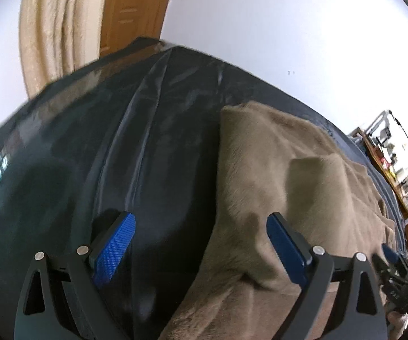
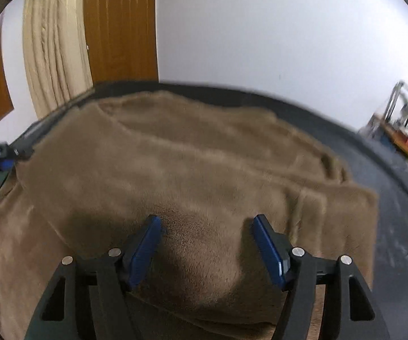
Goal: Fold clothes
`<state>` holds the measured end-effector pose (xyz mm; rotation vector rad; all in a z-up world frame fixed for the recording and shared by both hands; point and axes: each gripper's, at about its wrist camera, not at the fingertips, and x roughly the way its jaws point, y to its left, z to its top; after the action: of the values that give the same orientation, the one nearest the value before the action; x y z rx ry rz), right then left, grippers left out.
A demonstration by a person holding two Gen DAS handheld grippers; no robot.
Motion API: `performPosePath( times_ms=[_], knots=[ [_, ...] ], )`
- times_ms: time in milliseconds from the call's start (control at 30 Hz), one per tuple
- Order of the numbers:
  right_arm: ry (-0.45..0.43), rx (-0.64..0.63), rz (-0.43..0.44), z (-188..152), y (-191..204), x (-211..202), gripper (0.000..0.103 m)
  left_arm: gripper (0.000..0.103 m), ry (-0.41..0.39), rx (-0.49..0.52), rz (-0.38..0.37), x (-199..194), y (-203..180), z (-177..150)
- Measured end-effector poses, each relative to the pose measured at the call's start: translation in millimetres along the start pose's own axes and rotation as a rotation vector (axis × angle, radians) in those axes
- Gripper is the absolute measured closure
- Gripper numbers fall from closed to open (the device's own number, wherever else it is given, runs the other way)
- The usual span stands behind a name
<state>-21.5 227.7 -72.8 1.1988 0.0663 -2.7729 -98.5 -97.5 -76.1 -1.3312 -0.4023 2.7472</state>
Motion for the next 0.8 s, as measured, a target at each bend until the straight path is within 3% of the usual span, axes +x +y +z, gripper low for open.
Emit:
performPosePath(
  times_ms=[233, 333, 400, 433, 467, 600, 667, 700, 800],
  knots=[
    [0.006, 0.055, 0.064, -7.8, -12.3, -1.1, 0.031, 0.007, 0.059, 0.046, -0.017, 22.1, -27.0, 39.3],
    [0.008, 0.046, 0.060, -6.5, -9.4, -3.4, 0.031, 0.007, 0.093, 0.060, 0.031, 45.5, -36.8, 42.9],
    [0.008, 0.045, 0.061, -3.1, -11.1, -3.2, 0.031, 0.009, 0.081, 0.057, 0.128, 59.3, -34.8, 44.7],
    [0.008, 0.046, 0.061, -1.9, -10.7, -0.7, 0.031, 0.018, 0.071, 0.055, 0.185, 66.1, -32.8, 45.6],
    [0.008, 0.046, 0.060, -1.3, -10.4, 0.8, 0.031, 0.023, 0.065, 0.043, 0.215, 71.3, -28.0, 46.5],
    [0.014, 0.039, 0.047, -1.7, -9.4, 2.0, 0.031, 0.027, 0.019, 0.019, 0.281, 72.9, -13.3, 48.2],
    [0.017, 0.036, 0.041, -1.9, -8.9, 2.6, 0.031, 0.054, -0.020, 0.005, 0.408, 71.7, -1.8, 49.5],
    [0.019, 0.035, 0.037, -2.0, -8.6, 2.9, 0.031, 0.054, -0.040, -0.004, 0.484, 71.4, 4.8, 50.3],
    [0.024, 0.032, 0.031, -2.0, -8.2, 4.6, 0.031, 0.053, -0.021, -0.116, 0.368, 64.3, 35.7, 52.0]
  ],
)
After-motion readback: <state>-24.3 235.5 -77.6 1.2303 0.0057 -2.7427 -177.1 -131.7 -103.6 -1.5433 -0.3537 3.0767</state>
